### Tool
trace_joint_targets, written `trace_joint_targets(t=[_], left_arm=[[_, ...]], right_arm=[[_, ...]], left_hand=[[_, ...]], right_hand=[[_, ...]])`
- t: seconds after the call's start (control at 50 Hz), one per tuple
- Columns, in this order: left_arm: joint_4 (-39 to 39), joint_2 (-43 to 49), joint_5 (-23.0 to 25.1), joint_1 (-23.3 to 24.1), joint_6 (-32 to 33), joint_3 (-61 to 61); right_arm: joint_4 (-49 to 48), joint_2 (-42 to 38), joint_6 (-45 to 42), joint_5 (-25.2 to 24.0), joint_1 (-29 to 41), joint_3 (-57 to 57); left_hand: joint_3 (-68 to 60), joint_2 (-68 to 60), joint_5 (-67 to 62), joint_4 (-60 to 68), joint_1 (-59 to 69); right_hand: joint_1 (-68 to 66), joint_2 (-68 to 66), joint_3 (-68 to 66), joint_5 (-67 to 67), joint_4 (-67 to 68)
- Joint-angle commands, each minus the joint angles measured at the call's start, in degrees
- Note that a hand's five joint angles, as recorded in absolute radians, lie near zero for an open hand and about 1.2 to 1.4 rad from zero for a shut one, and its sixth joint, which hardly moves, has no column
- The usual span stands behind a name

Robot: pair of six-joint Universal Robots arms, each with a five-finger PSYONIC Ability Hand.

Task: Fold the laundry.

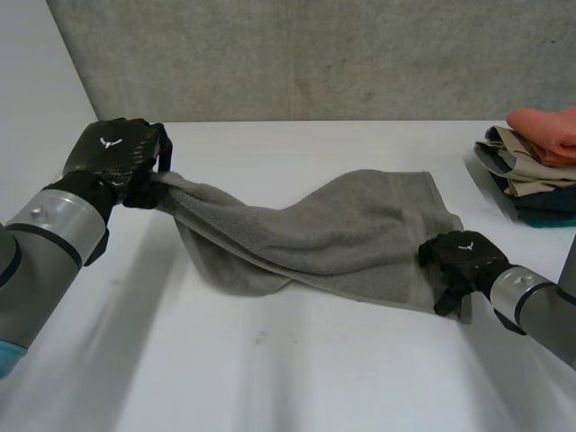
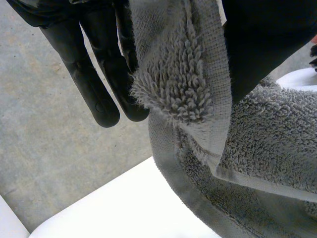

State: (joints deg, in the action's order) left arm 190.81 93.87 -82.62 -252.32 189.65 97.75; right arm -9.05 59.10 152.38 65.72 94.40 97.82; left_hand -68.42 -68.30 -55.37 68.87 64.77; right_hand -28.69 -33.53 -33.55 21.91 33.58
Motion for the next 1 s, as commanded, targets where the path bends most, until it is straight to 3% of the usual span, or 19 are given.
trace_joint_targets(t=[0.02, 0.34, 0.4, 0.46, 0.58, 0.66, 0.76, 0.92, 1.0], left_arm=[[0.0, -0.1, 0.0, 0.0, 0.0, 0.0], [0.0, -0.2, 0.0, 0.1, -0.1, 0.3], [0.0, -0.2, 0.0, 0.1, -0.1, 0.3], [0.0, -0.2, 0.0, 0.1, 0.0, 0.3], [-0.2, -0.7, -0.3, 0.1, -0.1, 0.4], [-1.4, -1.5, -0.3, 0.1, 0.2, 0.7], [-5.5, -6.4, -0.3, -0.5, 0.9, 2.2], [-11.6, -7.1, 0.3, -1.2, 3.5, 5.0], [-11.5, -0.7, -0.4, -1.0, 8.2, 5.1]], right_arm=[[-0.8, -0.2, -0.6, -0.1, 0.1, -1.2], [-1.8, -3.2, -0.7, 1.2, 1.5, -4.9], [-1.9, -4.0, -0.7, 1.3, 1.6, -5.9], [-2.5, -3.5, -0.7, 2.0, 1.7, -6.9], [-1.7, 1.7, -0.4, 2.9, 1.7, -7.4], [4.8, 13.9, -1.3, 2.8, 1.3, -6.9], [23.4, 25.1, -9.2, 1.5, 0.9, -8.4], [45.1, 26.3, -30.4, 3.6, 0.2, -7.7], [45.9, 20.6, -32.1, 6.3, 0.3, -8.5]], left_hand=[[-11.6, -11.7, -14.6, 11.1, 15.2], [-11.6, -11.7, -14.6, 11.1, 15.2], [-11.6, -11.7, -14.6, 11.1, 15.2], [-11.6, -11.7, -14.6, 11.1, 15.2], [-11.6, -11.7, -14.6, 11.1, 15.2], [-11.6, -11.7, -14.6, 11.1, 15.2], [-11.6, -11.7, -14.6, 11.1, 15.2], [-11.6, -11.7, -14.6, 11.1, 15.2], [-11.6, -11.7, -14.6, 11.1, 15.2]], right_hand=[[-16.4, -11.5, -11.5, 13.1, 11.5], [-20.6, -15.7, -15.7, 17.4, 15.7], [-31.1, -26.3, -26.3, 27.9, 26.3], [-51.2, -46.4, -46.4, 48.0, 46.3], [-51.3, -46.5, -46.5, 48.1, 46.4], [-51.3, -46.5, -46.5, 48.1, 46.4], [-51.3, -46.5, -46.5, 48.1, 46.4], [-51.3, -46.5, -46.5, 48.1, 46.4], [-51.3, -46.5, -46.5, 48.1, 46.4]])
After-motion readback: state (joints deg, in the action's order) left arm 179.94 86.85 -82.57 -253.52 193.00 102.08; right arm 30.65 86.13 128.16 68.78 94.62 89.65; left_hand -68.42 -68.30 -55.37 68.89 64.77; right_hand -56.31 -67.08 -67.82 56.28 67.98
